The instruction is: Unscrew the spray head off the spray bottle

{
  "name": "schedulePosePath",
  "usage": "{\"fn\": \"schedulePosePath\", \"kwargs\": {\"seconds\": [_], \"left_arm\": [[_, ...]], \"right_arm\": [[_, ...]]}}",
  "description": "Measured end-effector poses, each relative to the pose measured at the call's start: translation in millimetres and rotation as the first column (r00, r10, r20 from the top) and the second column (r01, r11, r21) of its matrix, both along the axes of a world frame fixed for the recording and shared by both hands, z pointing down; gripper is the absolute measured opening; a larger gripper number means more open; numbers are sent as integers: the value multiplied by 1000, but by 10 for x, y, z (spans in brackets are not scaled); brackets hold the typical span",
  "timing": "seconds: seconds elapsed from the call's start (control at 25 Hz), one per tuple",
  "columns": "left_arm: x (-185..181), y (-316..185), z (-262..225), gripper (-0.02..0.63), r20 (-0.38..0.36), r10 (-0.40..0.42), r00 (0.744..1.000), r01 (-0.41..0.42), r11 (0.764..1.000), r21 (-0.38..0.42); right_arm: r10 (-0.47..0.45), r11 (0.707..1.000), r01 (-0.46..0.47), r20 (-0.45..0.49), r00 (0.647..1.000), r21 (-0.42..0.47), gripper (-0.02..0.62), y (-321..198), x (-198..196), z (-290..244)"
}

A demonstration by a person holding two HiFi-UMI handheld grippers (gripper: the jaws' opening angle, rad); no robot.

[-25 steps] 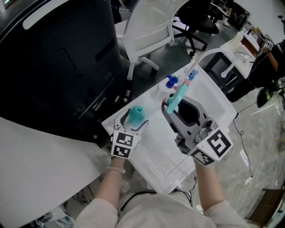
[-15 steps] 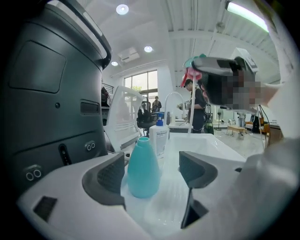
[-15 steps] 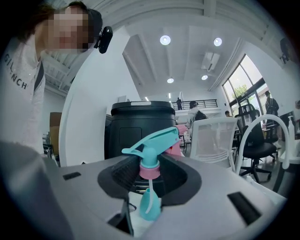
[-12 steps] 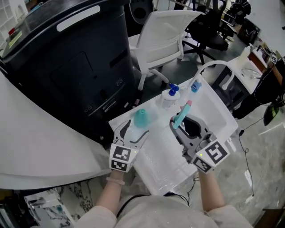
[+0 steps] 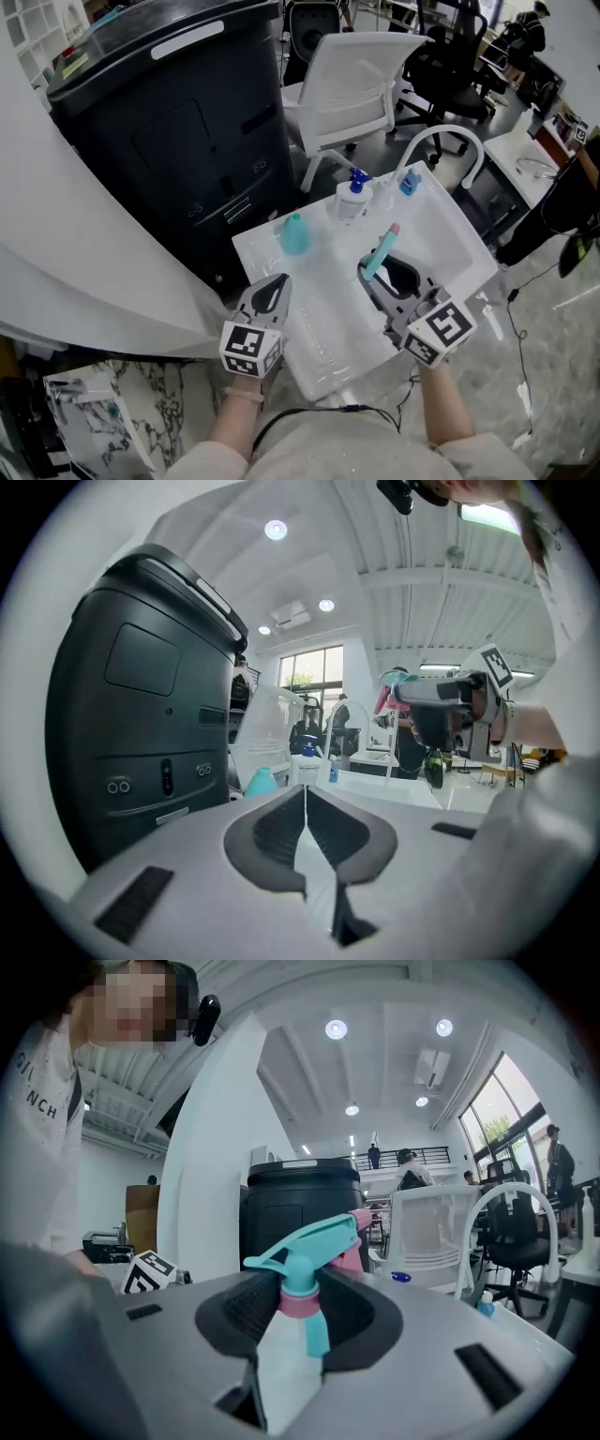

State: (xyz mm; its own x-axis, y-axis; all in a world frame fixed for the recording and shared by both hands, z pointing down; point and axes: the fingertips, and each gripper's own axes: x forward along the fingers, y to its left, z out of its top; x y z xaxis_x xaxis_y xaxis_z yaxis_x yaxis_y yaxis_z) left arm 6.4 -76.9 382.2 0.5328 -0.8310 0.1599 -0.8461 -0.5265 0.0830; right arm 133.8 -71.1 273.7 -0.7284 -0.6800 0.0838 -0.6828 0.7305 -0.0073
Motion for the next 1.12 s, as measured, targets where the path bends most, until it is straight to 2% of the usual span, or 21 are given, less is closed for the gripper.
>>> {"fn": "schedulePosePath", "kwargs": {"seconds": [0.36,0.6,1.12], "left_arm": [[-23,529,-49,8,-41,-94,995,95,995,11],[-99,784,-100,6,-38,-163,986,164,986,32],[-439,1238,-240,6,-26,-373,928,374,923,89]], "right_arm": [[-27,999,28,17,999,-34,137,372,97,217],[-39,998,41,31,999,-38,138,530,136,294],[-66,998,66,10,998,-13,137,793,228,319]]}}
